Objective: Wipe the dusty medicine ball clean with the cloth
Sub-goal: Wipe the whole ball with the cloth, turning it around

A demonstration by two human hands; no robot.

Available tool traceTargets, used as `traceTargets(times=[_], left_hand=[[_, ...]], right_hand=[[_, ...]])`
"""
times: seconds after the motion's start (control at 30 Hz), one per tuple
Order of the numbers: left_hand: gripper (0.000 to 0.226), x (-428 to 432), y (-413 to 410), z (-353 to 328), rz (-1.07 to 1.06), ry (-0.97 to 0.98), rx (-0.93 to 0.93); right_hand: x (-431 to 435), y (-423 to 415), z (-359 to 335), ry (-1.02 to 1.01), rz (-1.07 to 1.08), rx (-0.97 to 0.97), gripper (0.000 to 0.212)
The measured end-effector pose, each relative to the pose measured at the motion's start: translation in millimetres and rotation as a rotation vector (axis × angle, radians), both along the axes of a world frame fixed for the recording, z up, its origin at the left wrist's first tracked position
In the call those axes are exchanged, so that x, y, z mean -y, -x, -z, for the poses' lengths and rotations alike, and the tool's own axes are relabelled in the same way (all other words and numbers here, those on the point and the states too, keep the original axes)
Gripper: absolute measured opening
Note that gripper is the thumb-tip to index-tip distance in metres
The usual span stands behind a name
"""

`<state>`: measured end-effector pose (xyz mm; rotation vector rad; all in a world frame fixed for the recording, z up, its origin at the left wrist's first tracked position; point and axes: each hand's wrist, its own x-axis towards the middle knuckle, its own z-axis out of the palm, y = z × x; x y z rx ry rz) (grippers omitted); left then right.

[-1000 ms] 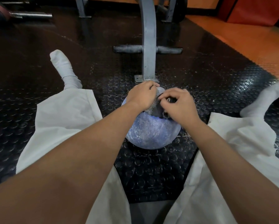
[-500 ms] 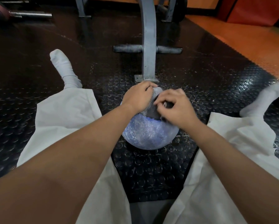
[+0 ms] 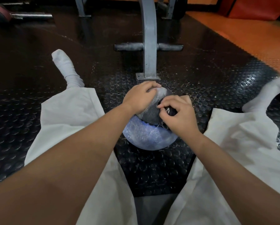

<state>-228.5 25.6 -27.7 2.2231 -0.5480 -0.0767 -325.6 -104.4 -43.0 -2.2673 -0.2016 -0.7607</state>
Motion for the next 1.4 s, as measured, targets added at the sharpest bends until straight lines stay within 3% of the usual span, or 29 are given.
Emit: traceTargets(times=[0.13, 0.27, 0.37, 0.5, 0.63, 0.7, 0.87, 0.97, 1.07, 1.17, 1.23, 1.33, 1.4], left_hand=[[0.031, -3.5, 9.3, -1.8, 0.038, 0.002, 0.019], [0.027, 2.7, 16.8, 1.6, -0.011, 0.009, 0.061], [0.024, 16.3, 12.8, -4.8, -0.085, -0.065, 0.052], [0.030, 29.7, -1.9, -18.9, -0.066, -0.199, 0.003], [0.034, 28.6, -3.1, -23.4, 0.020, -0.204, -0.104], [0.035, 28.3, -1.0, -24.4, 0.009, -0.196, -0.092], [0.035, 31.1, -3.3, -19.1, -0.069, -0.201, -0.075], [0.033, 28.2, -4.7, -18.3, -0.104, -0.159, -0.095], [0.031, 20.0, -4.7, -17.3, -0.095, -0.106, -0.107], [0.030, 10.3, -2.9, -15.6, -0.075, -0.060, -0.120], [0.030, 4.9, -2.4, -13.8, -0.094, -0.030, -0.115], [0.031, -0.2, -2.3, -12.6, -0.150, -0.015, -0.108], [0.031, -1.6, -0.4, -11.3, -0.190, -0.015, -0.115]], right_hand=[[8.8, -1.3, -6.9, 0.038, -0.050, -0.034, 0.012], [8.6, -20.2, -17.1, -0.147, 0.168, -0.147, 0.015], [-0.3, -15.5, -8.7, -0.132, 0.269, -0.113, 0.014], [-13.5, 9.2, 4.0, -0.021, 0.165, 0.055, 0.016], [0.0, 16.4, 9.4, 0.112, -0.013, 0.147, 0.016], [10.7, 7.4, 4.0, 0.051, -0.007, 0.115, 0.014], [17.1, -21.9, -14.8, -0.307, 0.231, -0.202, 0.016], [3.9, -12.9, -11.8, -0.164, 0.207, -0.111, 0.016], [-12.9, 7.4, -1.5, 0.078, 0.031, 0.043, 0.018], [-6.4, 7.0, -1.1, 0.164, -0.133, 0.103, 0.018], [-1.3, -1.3, -6.5, 0.097, -0.132, 0.067, 0.016], [-1.7, -25.0, -17.3, -0.159, 0.090, -0.134, 0.015], [-4.4, -37.0, -23.2, -0.211, 0.192, -0.245, 0.015]])
